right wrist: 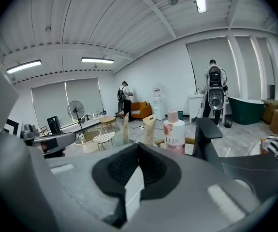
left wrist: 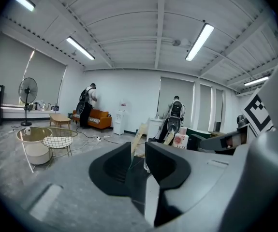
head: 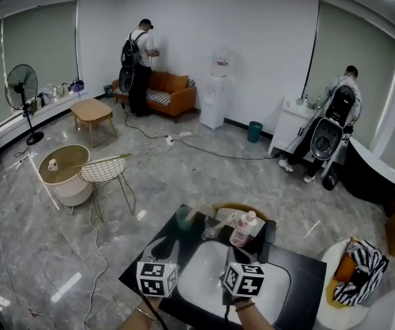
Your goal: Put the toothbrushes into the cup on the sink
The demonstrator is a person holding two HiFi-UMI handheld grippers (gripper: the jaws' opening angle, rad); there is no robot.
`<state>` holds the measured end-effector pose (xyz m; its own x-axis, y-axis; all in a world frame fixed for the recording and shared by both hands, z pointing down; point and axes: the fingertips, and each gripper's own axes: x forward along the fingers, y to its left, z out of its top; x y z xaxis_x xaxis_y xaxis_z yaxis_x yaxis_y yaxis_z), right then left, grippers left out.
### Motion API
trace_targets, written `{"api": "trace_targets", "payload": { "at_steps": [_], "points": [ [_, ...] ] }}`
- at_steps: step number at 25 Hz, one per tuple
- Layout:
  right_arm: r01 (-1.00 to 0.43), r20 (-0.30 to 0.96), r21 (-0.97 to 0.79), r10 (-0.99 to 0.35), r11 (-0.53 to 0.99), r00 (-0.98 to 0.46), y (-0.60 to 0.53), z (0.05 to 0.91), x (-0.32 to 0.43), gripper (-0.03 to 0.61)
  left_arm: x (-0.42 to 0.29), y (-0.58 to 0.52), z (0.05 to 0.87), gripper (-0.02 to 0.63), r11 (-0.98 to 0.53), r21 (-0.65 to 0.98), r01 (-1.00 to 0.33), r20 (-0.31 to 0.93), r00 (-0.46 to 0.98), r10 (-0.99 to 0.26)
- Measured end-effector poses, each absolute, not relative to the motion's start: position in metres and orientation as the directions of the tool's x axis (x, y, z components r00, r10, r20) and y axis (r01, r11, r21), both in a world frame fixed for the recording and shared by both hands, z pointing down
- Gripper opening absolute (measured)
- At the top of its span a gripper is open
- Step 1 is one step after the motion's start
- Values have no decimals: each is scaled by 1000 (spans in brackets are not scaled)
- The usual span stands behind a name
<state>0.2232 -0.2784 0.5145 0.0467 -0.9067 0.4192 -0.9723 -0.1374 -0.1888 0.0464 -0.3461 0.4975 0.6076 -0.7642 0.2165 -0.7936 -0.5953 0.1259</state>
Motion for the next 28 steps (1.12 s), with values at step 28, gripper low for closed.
{"api": "trace_targets", "payload": {
  "at_steps": [28],
  "points": [
    [-994, 358, -66, -932, -84, 55, -260, 472, 203, 3, 12, -311, 483, 9, -526, 100, -844, 217, 535, -817]
  ]
}}
